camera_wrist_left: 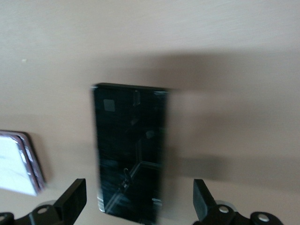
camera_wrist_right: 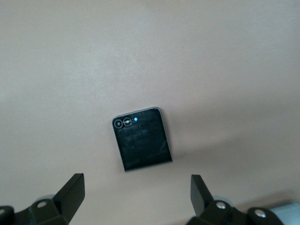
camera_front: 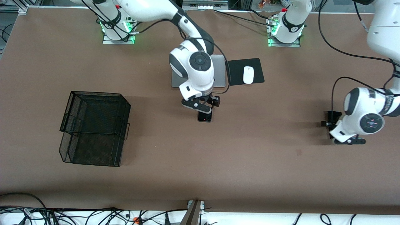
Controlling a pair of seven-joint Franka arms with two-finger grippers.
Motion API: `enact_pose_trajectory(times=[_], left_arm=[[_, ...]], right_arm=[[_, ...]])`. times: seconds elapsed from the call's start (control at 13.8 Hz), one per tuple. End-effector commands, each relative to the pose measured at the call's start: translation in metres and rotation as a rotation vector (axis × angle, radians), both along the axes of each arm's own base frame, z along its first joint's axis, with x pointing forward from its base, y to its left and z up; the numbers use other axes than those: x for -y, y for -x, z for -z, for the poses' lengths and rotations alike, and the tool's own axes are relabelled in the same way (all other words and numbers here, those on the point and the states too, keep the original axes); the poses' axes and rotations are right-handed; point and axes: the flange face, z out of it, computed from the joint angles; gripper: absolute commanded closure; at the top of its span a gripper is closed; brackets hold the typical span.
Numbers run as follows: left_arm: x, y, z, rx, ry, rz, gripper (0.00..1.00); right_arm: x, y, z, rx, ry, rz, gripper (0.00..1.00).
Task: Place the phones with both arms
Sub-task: 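Grasp the small phone with the right gripper while the left gripper grasps the smartphone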
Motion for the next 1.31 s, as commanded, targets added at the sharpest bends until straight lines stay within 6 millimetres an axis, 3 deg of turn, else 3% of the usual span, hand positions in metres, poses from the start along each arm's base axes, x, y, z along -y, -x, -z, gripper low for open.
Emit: enact_pose_trajectory(times=[0.0, 0.15, 0.29, 0.44, 0.73, 0.8, 0.87, 0.95, 1.02, 1.09, 1.24], left_arm=[[-0.027, 0.005, 0.008, 0.032, 0.056, 0.050, 0.00], [-0.028, 0.009, 0.016, 0.028, 0.144, 0.007, 0.00], [-0.049, 0.016, 0.027, 0.025, 0.242, -0.005, 0.00], [-0.049, 0.015, 0.026, 0.029, 0.292, 0.020, 0.00], [-0.050, 0.015, 0.027, 0.033, 0.292, 0.024, 0.01], [-0.049, 0.015, 0.025, 0.032, 0.291, 0.026, 0.40], [-0.048, 0.014, 0.023, 0.033, 0.291, 0.029, 0.69], [-0.046, 0.011, 0.018, 0.037, 0.290, 0.036, 0.84], [-0.045, 0.008, 0.013, 0.039, 0.287, 0.038, 0.92], [-0.043, 0.008, 0.010, 0.034, 0.288, 0.035, 0.92], [-0.038, -0.006, -0.018, 0.062, 0.277, 0.052, 0.87]], right_arm=[[-0.016, 0.007, 0.045, 0.048, 0.004, -0.018, 0.00], [-0.018, 0.009, 0.067, 0.055, -0.005, -0.021, 0.00], [-0.019, 0.012, 0.082, 0.054, 0.000, -0.023, 0.00], [-0.016, 0.010, 0.088, 0.056, 0.008, -0.019, 0.00], [-0.008, 0.000, 0.082, 0.079, 0.022, -0.022, 0.00], [-0.006, 0.000, 0.090, 0.082, 0.038, -0.032, 0.00], [-0.005, 0.003, 0.102, 0.078, 0.053, -0.038, 0.00], [-0.005, 0.003, 0.107, 0.075, 0.056, -0.037, 0.00], [-0.004, 0.003, 0.108, 0.073, 0.057, -0.039, 0.00], [-0.005, 0.004, 0.108, 0.073, 0.055, -0.040, 0.00], [-0.007, 0.002, 0.105, 0.090, 0.034, -0.045, 0.00]])
